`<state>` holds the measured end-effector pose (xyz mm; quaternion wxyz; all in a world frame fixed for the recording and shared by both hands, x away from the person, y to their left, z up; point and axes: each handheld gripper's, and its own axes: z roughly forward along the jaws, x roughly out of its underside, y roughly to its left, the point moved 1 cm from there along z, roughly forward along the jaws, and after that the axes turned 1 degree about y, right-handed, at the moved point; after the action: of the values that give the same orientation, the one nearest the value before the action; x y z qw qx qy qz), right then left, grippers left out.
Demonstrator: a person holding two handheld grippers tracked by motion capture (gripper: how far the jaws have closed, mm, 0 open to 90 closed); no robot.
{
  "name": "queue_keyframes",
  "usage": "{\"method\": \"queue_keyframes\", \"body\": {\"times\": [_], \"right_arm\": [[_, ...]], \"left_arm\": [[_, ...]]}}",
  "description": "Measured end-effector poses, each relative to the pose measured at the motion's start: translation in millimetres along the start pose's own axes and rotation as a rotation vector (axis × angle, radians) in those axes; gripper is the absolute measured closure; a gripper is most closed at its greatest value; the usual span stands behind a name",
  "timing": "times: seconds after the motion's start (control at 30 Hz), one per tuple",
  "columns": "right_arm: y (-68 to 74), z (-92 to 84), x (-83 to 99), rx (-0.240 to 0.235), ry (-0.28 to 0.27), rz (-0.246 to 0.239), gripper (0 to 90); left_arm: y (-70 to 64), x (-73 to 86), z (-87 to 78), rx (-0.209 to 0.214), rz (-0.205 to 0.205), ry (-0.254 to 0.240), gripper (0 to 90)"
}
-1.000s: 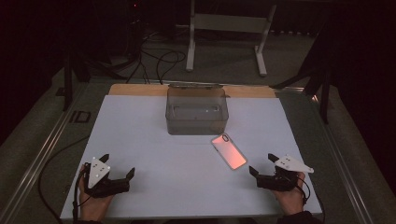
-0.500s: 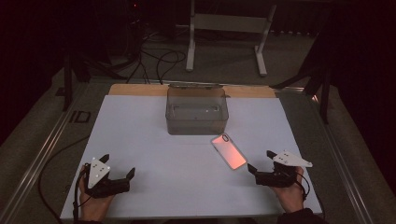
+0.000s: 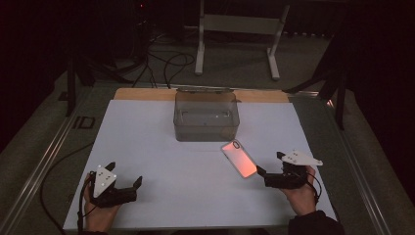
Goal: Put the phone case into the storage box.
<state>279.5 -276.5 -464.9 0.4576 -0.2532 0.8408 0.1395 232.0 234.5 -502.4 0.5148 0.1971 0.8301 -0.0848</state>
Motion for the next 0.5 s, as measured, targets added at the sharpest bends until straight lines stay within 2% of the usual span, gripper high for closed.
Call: {"method": "queue_keyframes", "body": {"times": [0.5], "right_arm": [[-0.8, 11.8, -16.6, 0.011, 0.028, 0.004, 7.8]], "left_arm": [[-1.0, -0.1, 0.4, 0.000, 0.009, 0.003, 0.3]]}}
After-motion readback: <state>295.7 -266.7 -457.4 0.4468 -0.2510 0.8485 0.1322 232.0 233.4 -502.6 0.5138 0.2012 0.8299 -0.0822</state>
